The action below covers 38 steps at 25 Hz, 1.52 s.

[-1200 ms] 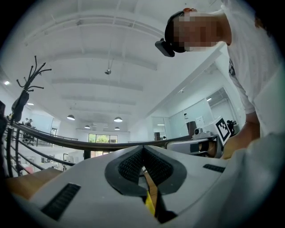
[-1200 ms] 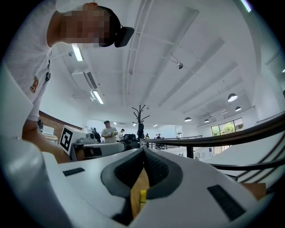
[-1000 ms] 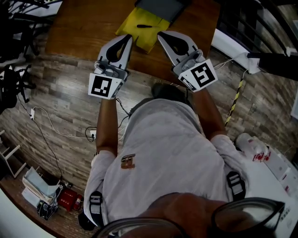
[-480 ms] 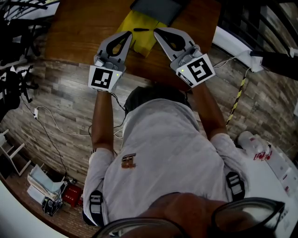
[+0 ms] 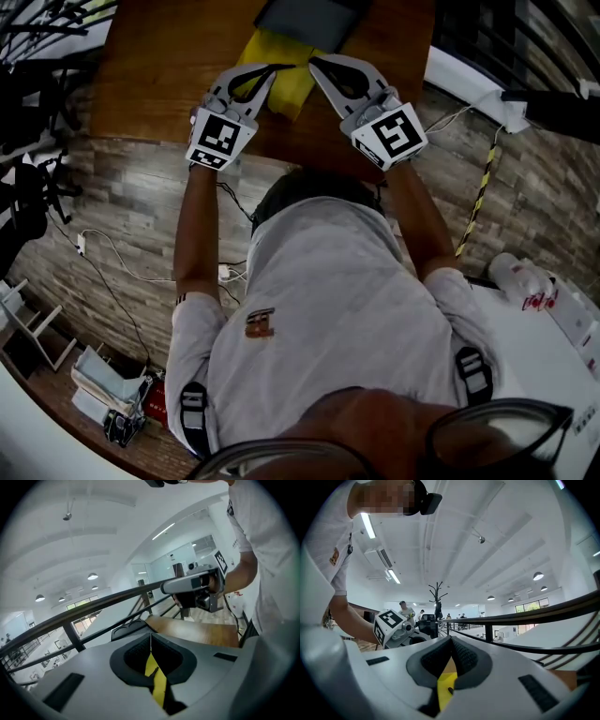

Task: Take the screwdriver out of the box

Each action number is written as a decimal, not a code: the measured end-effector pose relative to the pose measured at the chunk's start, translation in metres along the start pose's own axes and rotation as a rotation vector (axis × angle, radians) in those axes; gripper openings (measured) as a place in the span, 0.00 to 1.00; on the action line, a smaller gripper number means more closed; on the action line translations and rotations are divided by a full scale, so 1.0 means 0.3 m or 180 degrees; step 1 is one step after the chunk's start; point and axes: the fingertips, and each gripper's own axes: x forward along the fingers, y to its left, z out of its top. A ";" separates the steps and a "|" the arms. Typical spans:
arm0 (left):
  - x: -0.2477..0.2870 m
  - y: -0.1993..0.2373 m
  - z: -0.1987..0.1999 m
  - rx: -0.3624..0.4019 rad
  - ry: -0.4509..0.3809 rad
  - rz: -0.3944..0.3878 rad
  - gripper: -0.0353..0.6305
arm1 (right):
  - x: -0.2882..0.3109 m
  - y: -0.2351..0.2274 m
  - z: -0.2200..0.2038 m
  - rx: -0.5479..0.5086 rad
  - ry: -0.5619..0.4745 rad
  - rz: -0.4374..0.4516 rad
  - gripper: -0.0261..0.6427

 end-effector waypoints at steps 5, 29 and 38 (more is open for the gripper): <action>0.073 0.004 -0.073 0.0205 0.0350 -0.0268 0.09 | 0.001 -0.018 -0.020 -0.0026 0.0055 -0.0061 0.09; 0.313 -0.023 -0.409 0.0976 0.1674 -0.1421 0.26 | 0.019 -0.120 -0.107 0.0106 0.0161 -0.0254 0.09; 0.377 -0.020 -0.496 0.1166 0.2017 -0.1748 0.26 | 0.035 -0.158 -0.155 0.0141 0.0199 -0.0294 0.08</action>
